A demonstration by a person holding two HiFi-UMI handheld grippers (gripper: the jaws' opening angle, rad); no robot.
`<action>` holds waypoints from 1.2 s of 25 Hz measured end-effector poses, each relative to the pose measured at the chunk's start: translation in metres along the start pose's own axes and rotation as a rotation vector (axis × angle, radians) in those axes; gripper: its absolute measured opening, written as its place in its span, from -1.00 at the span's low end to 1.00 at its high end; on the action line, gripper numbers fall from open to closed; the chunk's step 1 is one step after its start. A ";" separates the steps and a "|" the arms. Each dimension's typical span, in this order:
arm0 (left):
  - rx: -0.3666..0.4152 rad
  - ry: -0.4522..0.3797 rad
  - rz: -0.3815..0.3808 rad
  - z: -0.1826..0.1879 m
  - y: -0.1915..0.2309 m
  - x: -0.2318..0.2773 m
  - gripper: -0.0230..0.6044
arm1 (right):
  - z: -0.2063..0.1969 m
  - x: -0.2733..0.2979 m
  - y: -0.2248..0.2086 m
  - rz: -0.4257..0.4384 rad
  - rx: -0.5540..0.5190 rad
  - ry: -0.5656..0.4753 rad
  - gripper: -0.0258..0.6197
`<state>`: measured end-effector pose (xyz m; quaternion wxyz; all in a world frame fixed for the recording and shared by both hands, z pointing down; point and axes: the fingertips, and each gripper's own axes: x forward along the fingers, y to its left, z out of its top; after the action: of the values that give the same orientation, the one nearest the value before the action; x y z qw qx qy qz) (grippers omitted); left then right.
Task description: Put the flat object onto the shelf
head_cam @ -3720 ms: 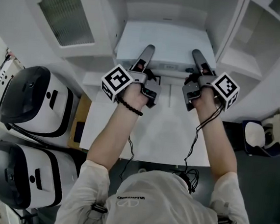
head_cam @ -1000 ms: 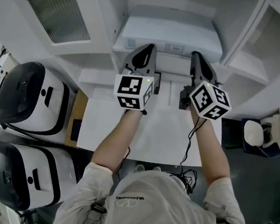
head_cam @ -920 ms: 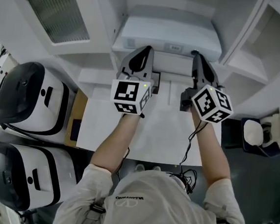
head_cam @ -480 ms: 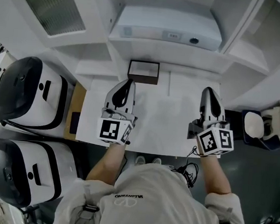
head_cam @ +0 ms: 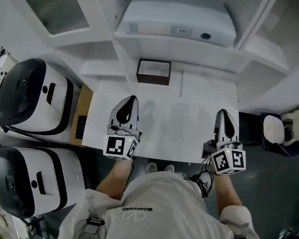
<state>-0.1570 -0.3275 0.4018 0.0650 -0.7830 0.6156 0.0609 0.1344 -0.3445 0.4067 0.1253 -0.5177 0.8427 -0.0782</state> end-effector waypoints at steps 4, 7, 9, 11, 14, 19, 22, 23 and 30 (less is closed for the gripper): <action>0.003 -0.003 0.004 0.001 0.000 -0.002 -0.91 | -0.004 -0.006 -0.010 -0.026 0.007 0.011 -0.89; 0.005 0.000 0.006 -0.001 0.000 -0.003 -0.91 | -0.006 -0.008 -0.013 -0.033 0.013 0.014 -0.89; -0.009 0.000 0.014 -0.001 0.001 -0.003 -0.91 | -0.008 -0.010 -0.014 -0.038 0.013 0.023 -0.89; -0.011 0.000 0.018 0.000 0.001 -0.003 -0.91 | -0.010 -0.011 -0.016 -0.046 0.013 0.034 -0.89; 0.005 -0.005 0.013 0.001 0.001 -0.003 -0.91 | -0.011 -0.012 -0.018 -0.054 0.013 0.043 -0.89; 0.003 -0.001 0.012 -0.001 0.000 -0.002 -0.91 | -0.012 -0.013 -0.023 -0.061 0.010 0.048 -0.89; -0.010 0.008 0.025 -0.004 0.001 -0.003 -0.91 | -0.013 -0.013 -0.024 -0.066 0.021 0.053 -0.89; -0.014 0.011 0.029 -0.005 0.001 -0.003 -0.91 | -0.013 -0.013 -0.025 -0.067 0.022 0.054 -0.89; -0.020 0.030 0.035 -0.013 0.002 -0.002 -0.91 | -0.015 -0.013 -0.032 -0.074 0.019 0.064 -0.89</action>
<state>-0.1595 -0.3287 0.4150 0.0466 -0.7736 0.6294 0.0564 0.1625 -0.3471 0.4312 0.1003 -0.5446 0.8257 -0.1072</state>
